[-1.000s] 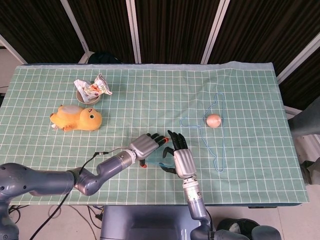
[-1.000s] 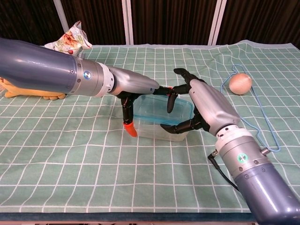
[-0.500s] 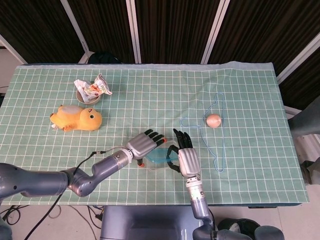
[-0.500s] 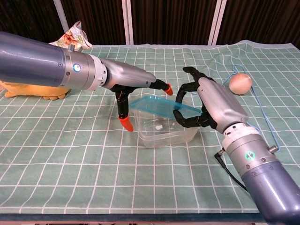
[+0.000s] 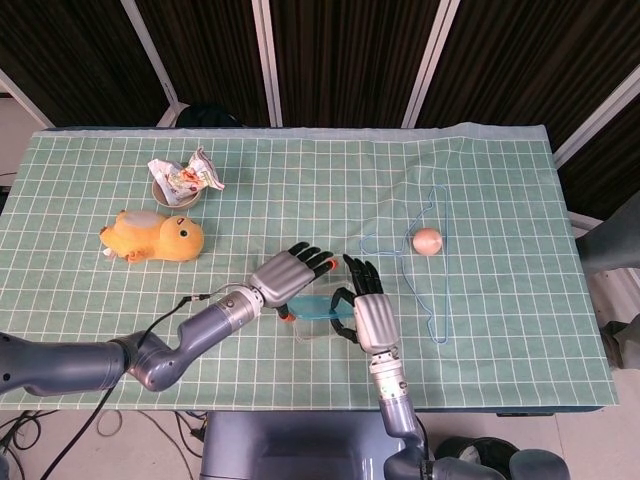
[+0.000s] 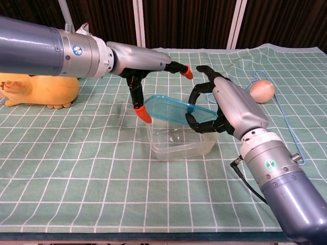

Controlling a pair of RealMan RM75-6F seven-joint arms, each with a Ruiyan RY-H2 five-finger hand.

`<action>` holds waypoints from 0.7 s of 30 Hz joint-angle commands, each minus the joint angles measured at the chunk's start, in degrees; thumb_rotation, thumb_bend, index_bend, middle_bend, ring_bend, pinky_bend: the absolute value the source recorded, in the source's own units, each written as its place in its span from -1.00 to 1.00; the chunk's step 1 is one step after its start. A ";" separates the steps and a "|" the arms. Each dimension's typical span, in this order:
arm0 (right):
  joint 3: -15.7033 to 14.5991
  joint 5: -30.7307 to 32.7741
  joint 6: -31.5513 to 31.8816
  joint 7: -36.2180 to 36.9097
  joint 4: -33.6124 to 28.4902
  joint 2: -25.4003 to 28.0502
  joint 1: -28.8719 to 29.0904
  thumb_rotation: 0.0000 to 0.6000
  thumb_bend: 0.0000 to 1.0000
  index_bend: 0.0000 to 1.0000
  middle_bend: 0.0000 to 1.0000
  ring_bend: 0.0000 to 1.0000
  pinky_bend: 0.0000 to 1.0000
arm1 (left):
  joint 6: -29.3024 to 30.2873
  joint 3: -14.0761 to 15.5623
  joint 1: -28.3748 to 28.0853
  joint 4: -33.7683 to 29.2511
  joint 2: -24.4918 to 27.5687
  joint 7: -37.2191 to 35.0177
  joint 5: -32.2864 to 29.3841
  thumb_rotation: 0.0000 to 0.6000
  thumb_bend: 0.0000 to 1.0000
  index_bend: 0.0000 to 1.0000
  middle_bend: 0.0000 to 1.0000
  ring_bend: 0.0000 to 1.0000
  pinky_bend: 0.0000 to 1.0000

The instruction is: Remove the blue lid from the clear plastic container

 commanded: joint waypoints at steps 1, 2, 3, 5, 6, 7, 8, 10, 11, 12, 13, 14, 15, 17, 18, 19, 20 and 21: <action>0.76 -0.22 0.17 -0.34 -0.41 -0.27 0.72 1.00 1.00 0.19 -0.85 -1.00 -1.00 | 0.49 -0.81 0.44 -0.72 1.16 -0.53 0.60 1.00 -1.00 -1.00 -1.00 -1.00 -0.90; 1.07 -0.20 0.09 -0.45 -0.44 -0.37 1.00 1.00 1.00 0.19 -0.85 -1.00 -1.00 | 0.76 -1.09 0.60 -0.99 1.59 -0.68 0.75 1.00 -1.00 -1.00 -1.00 -1.00 -0.90; 1.53 -0.18 0.04 -0.55 -0.48 -0.52 1.40 1.00 1.00 0.19 -0.85 -1.00 -1.00 | 0.98 -1.33 0.77 -1.29 1.98 -0.83 0.89 1.00 -1.00 -1.00 -1.00 -1.00 -0.90; 2.55 0.02 -0.03 -0.77 -0.62 -0.79 2.11 1.00 1.00 0.19 -0.85 -1.00 -1.00 | 1.46 -1.80 1.11 -1.89 2.81 -1.09 1.16 1.00 -1.00 -1.00 -1.00 -1.00 -0.90; 3.06 0.06 -0.02 -0.94 -0.75 -0.84 2.48 1.00 1.00 0.19 -0.85 -1.00 -1.00 | 1.68 -2.01 1.30 -2.21 3.21 -1.25 1.30 1.00 -1.00 -1.00 -1.00 -1.00 -0.90; 3.64 -0.06 0.06 -1.22 -0.85 -0.76 2.95 1.00 1.00 0.19 -0.85 -1.00 -1.00 | 1.90 -2.21 1.52 -2.54 3.59 -1.44 1.45 1.00 -1.00 -1.00 -1.00 -1.00 -0.90; 4.15 -0.12 0.07 -1.48 -0.92 -0.61 3.37 1.00 1.00 0.19 -0.85 -1.00 -1.00 | 2.12 -2.40 1.74 -2.87 3.98 -1.62 1.60 1.00 -1.00 -1.00 -1.00 -1.00 -0.90; 5.33 -0.12 0.17 -2.10 -1.05 0.01 4.10 1.00 1.00 0.19 -0.85 -1.00 -1.00 | 2.60 -2.69 2.22 -3.57 4.91 -1.90 2.04 1.00 -1.00 -1.00 -1.00 -1.00 -0.90; 5.92 0.01 0.11 -2.41 -1.17 0.46 4.40 1.00 1.00 0.19 -0.85 -1.00 -1.00 | 2.87 -2.81 2.51 -3.91 5.40 -2.05 2.26 1.00 -1.00 -1.00 -1.00 -1.00 -0.90; 6.54 0.05 0.21 -2.79 -1.18 0.97 4.64 1.00 1.00 0.19 -0.85 -1.00 -1.00 | 3.07 -2.89 2.72 -4.14 5.73 -2.17 2.40 1.00 -1.00 -1.00 -1.00 -1.00 -0.90; 6.95 0.09 0.15 -3.06 -1.26 1.49 4.85 1.00 1.00 0.19 -0.85 -1.00 -1.00 | 3.28 -2.96 2.96 -4.39 6.07 -2.32 2.53 1.00 -1.00 -1.00 -1.00 -1.00 -0.90; 7.62 0.15 0.15 -3.48 -1.36 2.45 5.08 1.00 1.00 0.19 -0.85 -1.00 -1.00 | 3.50 -3.04 3.29 -4.75 6.55 -2.53 2.73 1.00 -1.00 -1.00 -1.00 -1.00 -0.90; 8.08 0.24 0.19 -3.70 -1.48 3.13 5.18 1.00 1.00 0.19 -0.85 -1.00 -1.00 | 3.73 -3.12 3.55 -4.98 6.88 -2.75 2.82 1.00 -1.00 -1.00 -1.00 -1.00 -0.90; 9.35 0.76 0.14 -4.37 -2.11 5.36 5.33 1.00 1.00 0.19 -0.85 -1.00 -1.00 | 4.38 -3.29 4.45 -5.77 7.95 -3.35 3.34 1.00 -1.00 -1.00 -1.00 -1.00 -0.90; 10.04 1.09 0.30 -4.73 -2.34 6.56 5.22 1.00 1.00 0.19 -0.85 -1.00 -1.00 | 4.65 -3.34 4.83 -6.02 8.39 -3.60 3.57 1.00 -1.00 -1.00 -1.00 -1.00 -0.90; 10.59 1.45 0.29 -4.91 -2.79 7.84 5.06 1.00 1.00 0.19 -0.85 -1.00 -1.00 | 4.94 -3.37 5.28 -6.34 8.93 -3.89 3.81 1.00 -1.00 -1.00 -1.00 -1.00 -0.90; 10.80 1.67 0.20 -5.07 -3.28 8.92 4.92 1.00 1.00 0.19 -0.85 -1.00 -1.00 | 5.14 -3.41 5.65 -6.61 9.34 -4.17 4.06 1.00 -1.00 -1.00 -1.00 -1.00 -0.90; 10.96 1.82 0.24 -5.32 -3.63 9.93 4.77 1.00 1.00 0.19 -0.85 -1.00 -1.00 | 5.36 -3.47 6.02 -6.85 9.72 -4.43 4.28 1.00 -1.00 -1.00 -1.00 -1.00 -0.90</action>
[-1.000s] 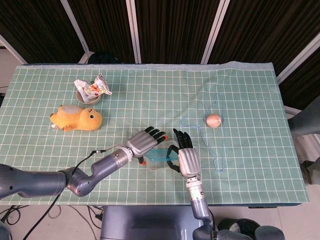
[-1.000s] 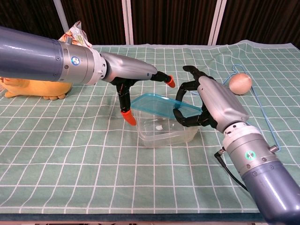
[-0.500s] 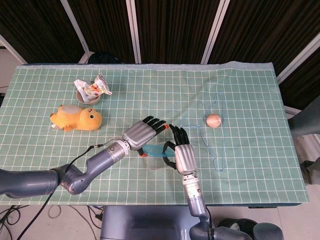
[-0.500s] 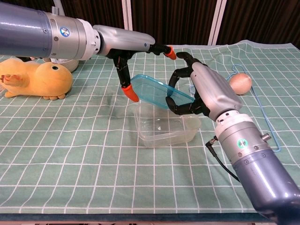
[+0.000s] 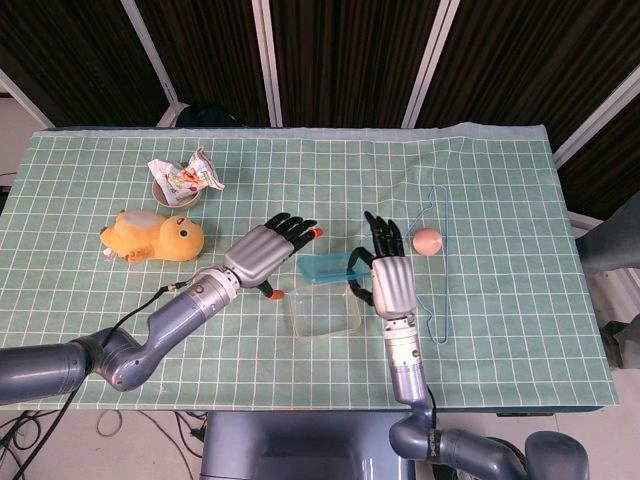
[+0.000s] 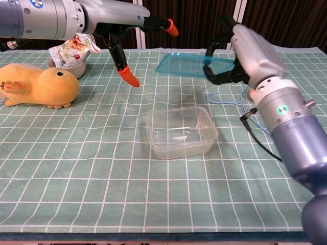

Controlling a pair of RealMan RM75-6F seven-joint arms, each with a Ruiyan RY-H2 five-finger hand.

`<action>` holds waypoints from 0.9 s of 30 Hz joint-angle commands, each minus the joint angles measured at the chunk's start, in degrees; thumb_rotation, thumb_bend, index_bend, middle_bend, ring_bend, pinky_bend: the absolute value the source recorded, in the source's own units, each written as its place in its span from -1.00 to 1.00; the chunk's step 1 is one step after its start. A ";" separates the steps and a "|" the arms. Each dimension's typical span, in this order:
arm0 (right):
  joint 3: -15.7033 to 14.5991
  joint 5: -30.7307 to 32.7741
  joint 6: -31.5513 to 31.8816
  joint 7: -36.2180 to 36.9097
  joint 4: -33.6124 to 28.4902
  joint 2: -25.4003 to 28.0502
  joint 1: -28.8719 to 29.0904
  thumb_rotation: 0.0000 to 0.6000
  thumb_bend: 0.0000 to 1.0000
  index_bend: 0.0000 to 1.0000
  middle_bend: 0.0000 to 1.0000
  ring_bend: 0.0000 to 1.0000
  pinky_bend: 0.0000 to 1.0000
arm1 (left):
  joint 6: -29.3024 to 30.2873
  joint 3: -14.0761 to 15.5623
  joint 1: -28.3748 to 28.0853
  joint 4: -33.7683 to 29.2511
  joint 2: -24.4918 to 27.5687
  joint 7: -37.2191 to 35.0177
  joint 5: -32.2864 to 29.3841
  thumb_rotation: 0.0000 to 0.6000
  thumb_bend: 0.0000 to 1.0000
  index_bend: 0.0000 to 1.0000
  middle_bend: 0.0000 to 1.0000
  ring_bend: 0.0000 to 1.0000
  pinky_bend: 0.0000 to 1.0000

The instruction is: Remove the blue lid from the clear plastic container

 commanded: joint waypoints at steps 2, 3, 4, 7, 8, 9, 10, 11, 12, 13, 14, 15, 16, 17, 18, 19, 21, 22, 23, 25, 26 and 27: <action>1.48 1.43 0.06 -1.26 -1.97 4.74 -0.70 1.00 1.00 0.19 -0.85 -1.00 -1.00 | 1.06 -0.25 1.60 -1.17 1.53 -1.21 1.00 1.00 -1.00 -1.00 -1.00 -1.00 -0.90; 1.59 1.81 0.05 -1.48 -2.21 5.49 -0.92 1.00 1.00 0.19 -0.85 -1.00 -1.00 | 1.33 -0.28 2.00 -1.47 1.87 -1.47 1.25 1.00 -1.00 -1.00 -1.00 -1.00 -0.90; 1.66 2.25 -0.02 -1.75 -2.37 6.20 -1.15 1.00 1.00 0.19 -0.85 -1.00 -1.00 | 1.59 -0.26 2.42 -1.77 2.20 -1.71 1.53 1.00 -1.00 -1.00 -1.00 -1.00 -0.90; 1.71 3.93 -0.56 -3.42 -2.56 8.17 -1.87 1.00 1.00 0.18 -0.85 -1.00 -1.00 | 2.51 -0.04 3.85 -2.95 3.45 -2.33 2.58 1.00 -1.00 -1.00 -1.00 -1.00 -0.90; 1.58 4.41 -0.67 -3.91 -2.73 8.74 -2.16 1.00 1.00 0.15 -0.85 -1.00 -1.00 | 2.93 0.01 4.38 -3.35 3.90 -2.54 2.92 1.00 -1.00 -1.00 -1.00 -1.00 -0.90; 1.37 4.89 -0.76 -4.38 -2.93 9.25 -2.48 1.00 1.00 0.11 -0.85 -1.00 -1.00 | 3.38 0.04 4.92 -3.78 4.34 -2.80 3.25 1.00 -1.00 -1.00 -1.00 -1.00 -0.90; 1.07 5.53 -0.94 -5.09 -3.06 9.75 -2.92 1.00 1.00 0.04 -0.85 -1.00 -1.00 | 3.79 0.07 5.45 -4.12 4.73 -3.05 3.50 1.00 -1.00 -1.00 -1.00 -1.00 -0.90; 0.73 6.12 -1.16 -5.74 -3.39 10.21 -3.31 1.00 1.00 -0.08 -0.86 -1.00 -1.00 | 4.26 0.07 6.04 -4.41 5.17 -3.37 3.64 1.00 -1.00 -1.00 -1.00 -1.00 -0.90; 0.35 6.70 -1.29 -6.36 -3.74 10.63 -3.77 1.00 0.97 -0.20 -0.89 -1.00 -1.00 | 4.64 0.08 6.57 -4.71 5.59 -3.65 3.80 1.00 -1.00 -1.00 -1.00 -1.00 -0.90; -0.01 7.19 -1.39 -6.93 -4.10 11.06 -4.17 1.00 0.92 -0.30 -0.91 -1.00 -1.00 | 5.01 0.12 7.13 -4.99 6.07 -3.93 3.88 1.00 -1.00 -1.00 -1.00 -1.00 -0.90; -0.49 7.72 -1.58 -7.68 -4.44 11.53 -4.63 1.00 0.79 -0.49 -0.96 -1.00 -1.00 | 5.29 0.16 7.62 -5.29 6.57 -4.13 4.09 1.00 -1.00 -1.00 -1.00 -1.00 -0.90; -0.88 8.15 -1.59 -8.35 -4.92 11.97 -5.05 1.00 0.66 -0.61 -0.98 -1.00 -1.00 | 5.56 0.21 8.09 -5.57 7.06 -4.31 4.35 1.00 -1.00 -1.00 -1.00 -1.00 -0.90; -1.21 8.56 -1.46 -8.97 -5.43 12.35 -5.49 1.00 0.50 -0.75 -0.99 -1.00 -1.00 | 5.87 0.24 8.58 -5.87 7.55 -4.53 4.60 1.00 -1.00 -1.00 -1.00 -1.00 -0.90; -1.50 9.03 -1.29 -9.70 -5.98 12.69 -5.93 1.00 0.34 -0.89 -1.00 -1.00 -1.00 | 6.27 0.30 9.20 -6.28 8.18 -4.85 4.83 1.00 -1.00 -1.00 -1.00 -1.00 -0.90; -1.83 9.62 -0.92 -10.75 -6.52 13.01 -6.52 1.00 0.26 -0.95 -1.00 -1.00 -1.00 | 6.58 0.40 9.79 -6.74 8.86 -5.15 5.14 1.00 -1.00 -1.00 -1.00 -1.00 -0.90; -2.15 10.00 -0.57 -11.50 -7.21 13.36 -7.03 1.00 0.18 -1.00 -1.00 -1.00 -1.00 | 6.85 0.52 10.37 -7.18 9.59 -5.42 5.53 1.00 -1.00 -1.00 -1.00 -1.00 -0.90; -2.89 10.51 0.03 -12.35 -8.72 14.32 -8.09 1.00 0.13 -1.00 -1.00 -1.00 -1.00 | 7.85 0.95 11.88 -8.17 11.40 -5.95 6.62 1.00 -1.00 -1.00 -1.00 -1.00 -0.90; -3.32 10.58 0.48 -12.44 -9.61 15.00 -8.77 1.00 0.12 -1.00 -1.00 -1.00 -1.00 | 8.47 1.31 12.87 -8.79 12.53 -6.35 7.16 1.00 -1.00 -1.00 -1.00 -1.00 -0.90; -3.62 10.64 0.73 -12.29 -10.44 15.62 -9.27 1.00 0.11 -1.00 -1.00 -1.00 -1.00 | 8.99 1.61 13.77 -9.42 13.53 -6.79 7.77 1.00 -1.00 -1.00 -1.00 -1.00 -0.90; -4.11 10.74 1.23 -11.83 -12.08 16.90 -10.23 1.00 0.10 -1.00 -1.00 -1.00 -1.00 | 10.20 2.32 15.70 -10.59 15.50 -7.70 9.14 1.00 -1.00 -1.00 -1.00 -1.00 -0.90; -4.37 10.67 1.47 -11.56 -12.86 17.59 -10.68 1.00 0.08 -1.00 -1.00 -1.00 -1.00 | 11.19 2.87 16.98 -11.27 16.61 -8.08 10.01 1.00 -1.00 -1.00 -1.00 -1.00 -0.90; -4.74 10.50 1.79 -11.18 -13.79 18.46 -11.26 1.00 0.04 -1.00 -1.00 -1.00 -1.00 | 12.32 3.41 18.26 -11.94 17.59 -8.41 11.11 1.00 -1.00 -1.00 -1.00 -1.00 -0.90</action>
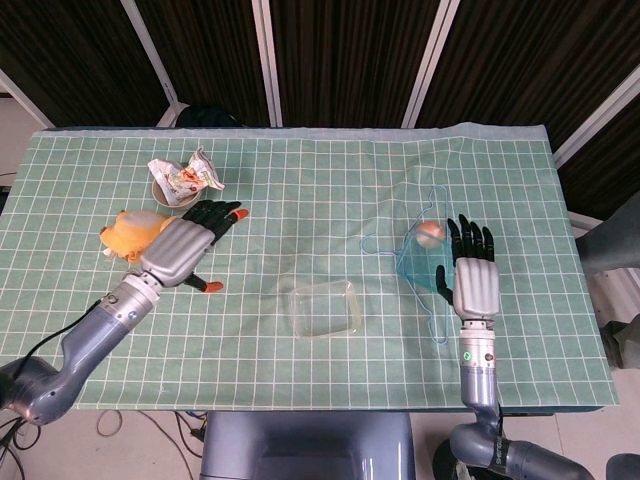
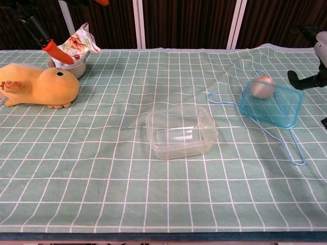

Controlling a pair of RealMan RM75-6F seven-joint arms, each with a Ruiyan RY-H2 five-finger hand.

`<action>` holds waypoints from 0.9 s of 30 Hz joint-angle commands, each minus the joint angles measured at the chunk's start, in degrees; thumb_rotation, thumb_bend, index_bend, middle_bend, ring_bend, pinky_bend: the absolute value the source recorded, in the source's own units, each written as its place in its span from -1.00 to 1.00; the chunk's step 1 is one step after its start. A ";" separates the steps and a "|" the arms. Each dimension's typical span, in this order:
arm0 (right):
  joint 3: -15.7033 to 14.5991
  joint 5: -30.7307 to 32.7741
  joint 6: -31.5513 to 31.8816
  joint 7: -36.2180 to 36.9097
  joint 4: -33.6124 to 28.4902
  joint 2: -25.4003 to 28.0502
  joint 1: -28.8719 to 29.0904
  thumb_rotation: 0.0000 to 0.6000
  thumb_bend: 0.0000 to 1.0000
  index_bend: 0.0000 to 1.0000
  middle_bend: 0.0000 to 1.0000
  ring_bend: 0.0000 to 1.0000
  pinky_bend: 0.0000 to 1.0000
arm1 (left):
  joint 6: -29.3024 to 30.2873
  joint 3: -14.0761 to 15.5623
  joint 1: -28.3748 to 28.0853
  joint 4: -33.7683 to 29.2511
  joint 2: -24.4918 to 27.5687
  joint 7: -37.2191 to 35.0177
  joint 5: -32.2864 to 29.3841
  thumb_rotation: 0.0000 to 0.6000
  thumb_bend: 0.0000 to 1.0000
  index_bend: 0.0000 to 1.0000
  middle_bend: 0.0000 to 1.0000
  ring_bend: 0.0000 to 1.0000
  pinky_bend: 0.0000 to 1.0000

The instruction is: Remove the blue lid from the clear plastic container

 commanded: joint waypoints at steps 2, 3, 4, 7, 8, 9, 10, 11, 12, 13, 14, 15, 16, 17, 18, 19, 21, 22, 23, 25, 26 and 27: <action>-2.30 -0.87 1.58 1.48 -4.50 4.49 -3.01 1.00 -0.08 -1.00 -1.00 -1.00 -1.00 | 6.21 3.35 6.87 -3.58 5.01 -1.79 5.69 1.00 -1.00 -1.00 -1.00 -1.00 -0.90; -2.72 -1.09 1.69 1.64 -5.26 5.31 -3.46 1.00 -0.14 -1.00 -1.00 -1.00 -1.00 | 7.26 3.85 7.94 -3.94 5.47 -2.01 6.60 1.00 -1.00 -1.00 -1.00 -1.00 -0.90; -3.36 -1.36 1.82 1.83 -6.48 6.56 -4.13 1.00 -0.22 -1.00 -1.00 -1.00 -1.00 | 8.85 4.59 9.55 -4.42 6.05 -2.39 7.93 1.00 -1.00 -1.00 -1.00 -1.00 -0.90; -5.86 -2.88 2.65 3.22 -10.23 11.11 -6.72 1.00 -0.41 -1.00 -1.00 -1.00 -1.00 | 14.81 7.35 15.49 -5.49 7.42 -3.06 11.20 1.00 -1.00 -1.00 -1.00 -1.00 -0.90; -6.83 -3.38 2.82 4.03 -11.44 12.80 -7.69 1.00 -0.45 -1.00 -1.00 -1.00 -1.00 | 16.98 8.24 17.58 -5.66 7.60 -3.35 12.20 1.00 -1.00 -1.00 -1.00 -1.00 -0.90; -7.91 -3.91 2.90 4.88 -12.69 14.63 -8.69 1.00 -0.48 -1.00 -1.00 -1.00 -1.00 | 18.97 9.01 19.51 -5.63 7.61 -3.60 13.11 1.00 -1.00 -1.00 -1.00 -1.00 -0.90; -8.74 -4.30 2.96 5.44 -13.50 15.95 -9.42 1.00 -0.49 -1.00 -1.00 -1.00 -1.00 | 20.36 9.64 20.97 -5.54 7.61 -3.88 13.59 1.00 -1.00 -1.00 -1.00 -1.00 -0.90; -9.72 -4.83 3.05 6.08 -14.38 17.44 -10.23 1.00 -0.51 -1.00 -1.00 -1.00 -1.00 | 21.89 10.37 22.58 -5.37 7.60 -4.16 14.10 1.00 -1.00 -1.00 -1.00 -1.00 -0.90; -11.28 -5.75 3.22 7.12 -15.76 19.79 -11.47 1.00 -0.51 -1.00 -1.00 -1.00 -1.00 | 24.35 11.41 25.01 -4.84 7.45 -4.26 14.97 1.00 -1.00 -1.00 -1.00 -1.00 -0.90; -12.13 -6.38 3.27 7.86 -16.57 21.19 -12.10 1.00 -0.51 -1.00 -1.00 -1.00 -1.00 | 25.76 11.93 26.36 -4.38 7.22 -4.26 15.66 1.00 -1.00 -1.00 -1.00 -1.00 -0.90; -13.54 -7.33 3.42 8.89 -17.59 23.28 -13.13 1.00 -0.51 -1.00 -1.00 -1.00 -1.00 | 28.03 12.99 28.78 -3.41 6.81 -4.32 16.41 1.00 -1.00 -1.00 -1.00 -1.00 -0.91; -14.84 -8.18 3.46 9.66 -18.31 25.09 -14.00 1.00 -0.51 -1.00 -1.00 -1.00 -1.00 | 29.84 13.64 30.62 -2.40 6.26 -4.37 17.23 1.00 -1.00 -1.00 -1.00 -1.00 -0.91; -16.07 -8.91 3.44 10.20 -19.02 26.76 -14.76 1.00 -0.51 -1.00 -1.00 -1.00 -1.00 | 31.37 14.09 32.21 -1.28 5.70 -4.30 17.82 1.00 -1.00 -1.00 -1.00 -1.00 -0.92; -17.03 -9.52 3.54 10.57 -19.67 28.11 -15.42 1.00 -0.52 -1.00 -1.00 -1.00 -1.00 | 32.88 14.57 33.89 -0.07 5.12 -4.38 18.18 1.00 -1.00 -1.00 -1.00 -1.00 -0.93; -18.05 -10.43 3.88 10.96 -20.07 29.27 -16.13 1.00 -0.52 -1.00 -1.00 -1.00 -1.00 | 34.25 14.84 35.33 1.02 4.49 -4.67 18.62 1.00 -1.00 -1.00 -1.00 -1.00 -0.94; -18.91 -11.58 4.34 11.34 -20.06 30.14 -16.69 1.00 -0.52 -1.00 -1.00 -1.00 -1.00 | 35.41 15.04 36.61 2.12 3.93 -4.94 18.94 1.00 -1.00 -1.00 -1.00 -1.00 -0.94; -20.41 -14.16 5.55 11.77 -18.79 31.27 -17.66 1.00 -0.52 -1.00 -1.00 -1.00 -1.00 | 38.03 15.12 39.15 4.61 2.79 -5.19 19.39 1.00 -1.00 -1.00 -1.00 -1.00 -0.94; -20.95 -15.41 6.25 12.20 -17.83 31.47 -18.06 1.00 -0.53 -1.00 -1.00 -1.00 -1.00 | 39.33 15.04 40.26 5.99 2.20 -5.28 19.75 1.00 -1.00 -1.00 -1.00 -1.00 -0.95; -21.19 -16.11 6.79 12.43 -17.07 31.52 -18.34 1.00 -0.53 -1.00 -1.00 -1.00 -1.00 | 40.22 14.94 40.96 6.99 1.80 -5.32 20.03 1.00 -1.00 -1.00 -1.00 -1.00 -0.96; -21.55 -17.45 7.86 12.67 -14.57 31.45 -18.93 1.00 -0.53 -1.00 -1.00 -1.00 -1.00 | 43.22 14.35 43.07 10.87 0.37 -5.12 21.05 1.00 -1.00 -1.00 -1.00 -1.00 -0.97; -21.57 -17.58 8.00 12.13 -13.64 31.51 -19.08 1.00 -0.53 -1.00 -1.00 -1.00 -1.00 | 44.35 14.00 43.86 12.49 -0.30 -5.26 21.36 1.00 -1.00 -1.00 -1.00 -1.00 -0.97; -21.49 -17.53 8.16 11.81 -13.08 31.49 -19.25 1.00 -0.53 -1.00 -1.00 -1.00 -1.00 | 45.26 13.65 44.61 13.94 -0.97 -5.74 21.49 1.00 -1.00 -1.00 -1.00 -1.00 -0.97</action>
